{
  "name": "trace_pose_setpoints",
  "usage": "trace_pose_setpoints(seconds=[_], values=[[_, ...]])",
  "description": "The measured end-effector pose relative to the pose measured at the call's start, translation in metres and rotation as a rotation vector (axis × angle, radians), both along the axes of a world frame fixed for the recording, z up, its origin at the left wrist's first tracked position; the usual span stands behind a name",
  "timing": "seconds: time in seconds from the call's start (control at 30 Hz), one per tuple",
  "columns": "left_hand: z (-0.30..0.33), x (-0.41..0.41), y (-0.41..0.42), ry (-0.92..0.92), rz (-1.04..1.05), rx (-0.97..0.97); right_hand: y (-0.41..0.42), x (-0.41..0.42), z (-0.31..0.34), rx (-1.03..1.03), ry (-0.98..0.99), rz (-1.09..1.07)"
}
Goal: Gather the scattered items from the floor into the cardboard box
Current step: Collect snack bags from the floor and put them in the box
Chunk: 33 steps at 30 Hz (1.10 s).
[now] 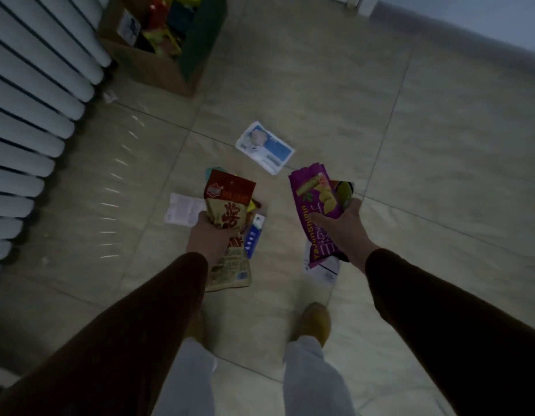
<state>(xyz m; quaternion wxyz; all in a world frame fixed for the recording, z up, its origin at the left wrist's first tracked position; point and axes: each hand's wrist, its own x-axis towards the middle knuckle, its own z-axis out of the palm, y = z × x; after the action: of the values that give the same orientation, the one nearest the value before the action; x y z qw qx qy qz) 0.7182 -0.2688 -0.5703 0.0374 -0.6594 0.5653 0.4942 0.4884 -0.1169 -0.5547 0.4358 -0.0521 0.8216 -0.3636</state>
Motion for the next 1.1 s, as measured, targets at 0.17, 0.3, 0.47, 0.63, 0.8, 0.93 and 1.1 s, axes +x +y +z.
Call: trace_pose_setpoints(seconds=[0.17,0.3,0.47,0.63,0.8,0.93,1.1], values=[[0.000,-0.072,0.021,0.032,0.040,0.043,-0.004,-0.067,0.004,0.020,-0.004,0.063],[-0.004,-0.119,-0.010,0.124,0.099,0.056,-0.045,-0.111,0.006,0.013,0.016,0.105],[0.001,-0.171,-0.066,0.115,0.094,-0.006,-0.117,-0.164,0.007,0.000,0.027,0.200],[0.003,-0.214,-0.119,0.069,0.087,-0.043,-0.187,-0.219,0.012,-0.017,0.053,0.285],[0.008,-0.269,-0.169,0.050,0.119,-0.046,-0.253,-0.287,0.016,-0.041,0.060,0.370],[0.011,-0.322,-0.207,0.024,0.215,-0.053,-0.312,-0.350,0.018,-0.072,0.060,0.474],[0.012,-0.386,-0.255,0.022,0.355,-0.089,-0.389,-0.415,0.026,-0.101,0.081,0.601]])
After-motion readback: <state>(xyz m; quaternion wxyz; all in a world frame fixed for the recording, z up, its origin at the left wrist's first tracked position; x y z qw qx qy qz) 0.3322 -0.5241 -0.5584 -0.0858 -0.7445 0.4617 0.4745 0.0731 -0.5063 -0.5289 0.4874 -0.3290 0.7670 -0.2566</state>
